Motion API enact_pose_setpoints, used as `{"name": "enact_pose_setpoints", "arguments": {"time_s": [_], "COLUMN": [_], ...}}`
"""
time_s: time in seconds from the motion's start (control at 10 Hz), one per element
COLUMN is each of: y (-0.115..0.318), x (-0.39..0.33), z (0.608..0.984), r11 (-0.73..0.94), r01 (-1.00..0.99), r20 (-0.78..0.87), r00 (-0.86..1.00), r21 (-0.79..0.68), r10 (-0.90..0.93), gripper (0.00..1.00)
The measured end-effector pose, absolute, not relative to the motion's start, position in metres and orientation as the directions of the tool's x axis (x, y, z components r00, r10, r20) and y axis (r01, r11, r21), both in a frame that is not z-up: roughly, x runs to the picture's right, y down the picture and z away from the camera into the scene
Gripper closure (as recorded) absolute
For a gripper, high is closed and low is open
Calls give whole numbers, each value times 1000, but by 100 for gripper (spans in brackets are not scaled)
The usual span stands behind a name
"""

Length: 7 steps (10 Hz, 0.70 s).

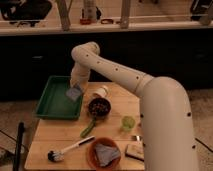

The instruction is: Place sponge in tray

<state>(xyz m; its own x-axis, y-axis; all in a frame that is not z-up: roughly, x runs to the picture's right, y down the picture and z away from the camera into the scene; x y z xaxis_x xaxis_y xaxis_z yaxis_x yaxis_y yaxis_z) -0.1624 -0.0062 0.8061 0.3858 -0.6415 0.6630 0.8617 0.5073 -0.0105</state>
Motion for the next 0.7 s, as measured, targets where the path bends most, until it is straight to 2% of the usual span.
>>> {"name": "enact_pose_setpoints", "arguments": {"time_s": [0.7], "y": [-14], "x": [-200], "z": [820], "r11": [419], "r01": [908], "r20": [674], "r00": [314], "r21": [-7], "r10": [-669], "gripper": [100]}}
